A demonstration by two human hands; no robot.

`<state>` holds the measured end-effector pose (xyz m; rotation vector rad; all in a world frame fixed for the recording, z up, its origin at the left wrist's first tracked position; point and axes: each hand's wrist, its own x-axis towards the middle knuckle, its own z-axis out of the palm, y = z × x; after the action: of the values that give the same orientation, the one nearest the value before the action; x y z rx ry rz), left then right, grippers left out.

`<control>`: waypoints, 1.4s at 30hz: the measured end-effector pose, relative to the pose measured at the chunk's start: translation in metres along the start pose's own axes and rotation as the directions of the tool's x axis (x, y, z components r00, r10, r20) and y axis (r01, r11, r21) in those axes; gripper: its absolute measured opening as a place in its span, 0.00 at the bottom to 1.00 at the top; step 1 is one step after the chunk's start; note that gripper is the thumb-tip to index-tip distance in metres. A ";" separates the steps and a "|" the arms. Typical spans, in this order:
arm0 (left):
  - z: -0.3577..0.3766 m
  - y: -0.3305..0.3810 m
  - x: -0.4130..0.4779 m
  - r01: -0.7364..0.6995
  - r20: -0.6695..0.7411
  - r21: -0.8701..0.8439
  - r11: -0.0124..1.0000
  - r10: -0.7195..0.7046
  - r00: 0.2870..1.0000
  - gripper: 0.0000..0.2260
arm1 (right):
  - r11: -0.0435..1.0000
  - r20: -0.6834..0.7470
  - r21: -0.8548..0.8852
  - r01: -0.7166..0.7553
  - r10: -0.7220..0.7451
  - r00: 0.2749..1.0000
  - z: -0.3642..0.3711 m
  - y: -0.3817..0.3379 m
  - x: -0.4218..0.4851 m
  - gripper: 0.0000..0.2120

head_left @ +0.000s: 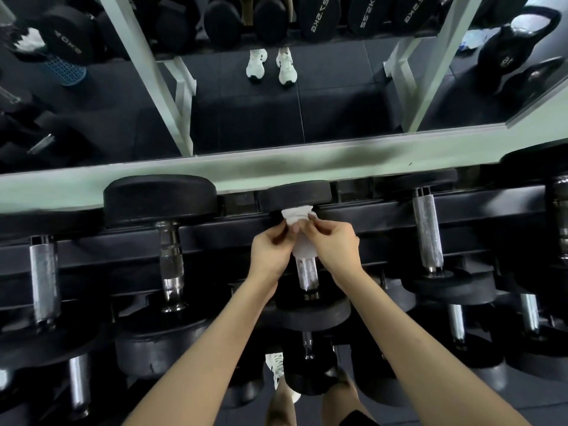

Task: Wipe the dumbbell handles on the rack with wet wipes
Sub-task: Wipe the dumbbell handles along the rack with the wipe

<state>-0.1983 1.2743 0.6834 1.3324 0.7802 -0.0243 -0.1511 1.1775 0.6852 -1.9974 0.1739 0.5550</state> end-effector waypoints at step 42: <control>-0.107 0.071 -0.127 -0.317 0.158 0.723 0.614 0.301 0.941 0.07 | 0.871 0.090 -0.329 0.364 -0.355 0.931 -0.081 -0.036 -0.147 0.10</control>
<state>-0.3153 1.3352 0.8075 2.2482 0.5076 -0.0893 -0.2438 1.1075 0.8121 -2.2835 -0.3321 0.3862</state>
